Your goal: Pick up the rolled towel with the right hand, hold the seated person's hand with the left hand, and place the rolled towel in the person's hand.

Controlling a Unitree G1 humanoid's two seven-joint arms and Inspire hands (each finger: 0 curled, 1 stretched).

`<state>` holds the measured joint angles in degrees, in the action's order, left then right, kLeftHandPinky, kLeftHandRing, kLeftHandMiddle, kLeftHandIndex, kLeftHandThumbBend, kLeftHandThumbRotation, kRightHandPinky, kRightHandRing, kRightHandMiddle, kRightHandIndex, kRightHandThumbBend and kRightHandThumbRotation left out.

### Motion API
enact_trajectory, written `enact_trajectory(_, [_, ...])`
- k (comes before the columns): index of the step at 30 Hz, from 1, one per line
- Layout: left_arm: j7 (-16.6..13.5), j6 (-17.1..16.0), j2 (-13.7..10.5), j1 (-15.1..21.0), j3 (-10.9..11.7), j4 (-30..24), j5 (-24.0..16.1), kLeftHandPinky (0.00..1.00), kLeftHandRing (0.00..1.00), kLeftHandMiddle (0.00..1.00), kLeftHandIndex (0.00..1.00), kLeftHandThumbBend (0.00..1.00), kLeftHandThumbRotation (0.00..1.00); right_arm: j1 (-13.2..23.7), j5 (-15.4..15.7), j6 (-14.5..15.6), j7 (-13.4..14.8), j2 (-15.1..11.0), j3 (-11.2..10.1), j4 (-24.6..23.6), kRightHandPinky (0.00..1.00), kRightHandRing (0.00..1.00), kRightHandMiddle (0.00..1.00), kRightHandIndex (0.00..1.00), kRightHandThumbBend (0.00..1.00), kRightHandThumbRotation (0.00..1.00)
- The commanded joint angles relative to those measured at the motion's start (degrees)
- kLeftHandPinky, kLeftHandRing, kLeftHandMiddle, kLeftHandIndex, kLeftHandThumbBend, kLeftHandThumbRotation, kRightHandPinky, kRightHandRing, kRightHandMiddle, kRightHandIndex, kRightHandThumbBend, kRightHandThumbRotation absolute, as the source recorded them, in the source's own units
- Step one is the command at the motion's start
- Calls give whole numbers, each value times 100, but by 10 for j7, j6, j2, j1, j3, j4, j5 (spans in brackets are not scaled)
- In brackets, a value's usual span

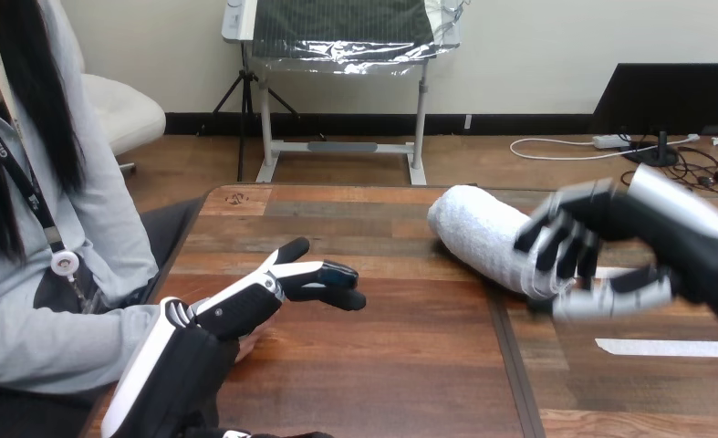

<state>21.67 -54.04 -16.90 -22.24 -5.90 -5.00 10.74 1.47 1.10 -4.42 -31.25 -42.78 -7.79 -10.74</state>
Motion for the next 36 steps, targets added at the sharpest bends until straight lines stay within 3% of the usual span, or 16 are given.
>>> enact_trajectory(1, [0, -6, 8, 29, 0, 2, 3, 95, 69, 68, 72, 88, 58, 73, -1, -21, 46, 23, -25, 9, 38, 45, 51, 56, 77, 2])
enact_trajectory(11, [-1, -11, 9, 25, 2, 3, -2, 96, 70, 68, 72, 88, 58, 144, 10, -60, 105, 43, -23, 62, 43, 49, 54, 57, 83, 6])
enact_trajectory(15, [3, -7, 3, 22, 2, -2, -2, 96, 70, 69, 72, 87, 58, 169, 35, -62, 128, 43, -16, 82, 46, 51, 55, 59, 85, 10])
enact_trajectory(21, [8, 1, -6, 15, 1, -11, 3, 96, 72, 70, 73, 86, 56, 226, 60, -81, 154, 51, 3, 151, 52, 57, 60, 63, 91, 17])
enact_trajectory(30, [8, -7, -1, 9, 3, -6, 4, 96, 72, 70, 74, 87, 55, 322, 132, -100, 207, 63, 49, 289, 57, 66, 68, 71, 99, 28])
enact_trajectory(36, [14, -5, -6, 3, -1, -7, 13, 96, 73, 71, 74, 88, 54, 401, 175, -123, 235, 79, 85, 435, 62, 72, 74, 75, 100, 36])
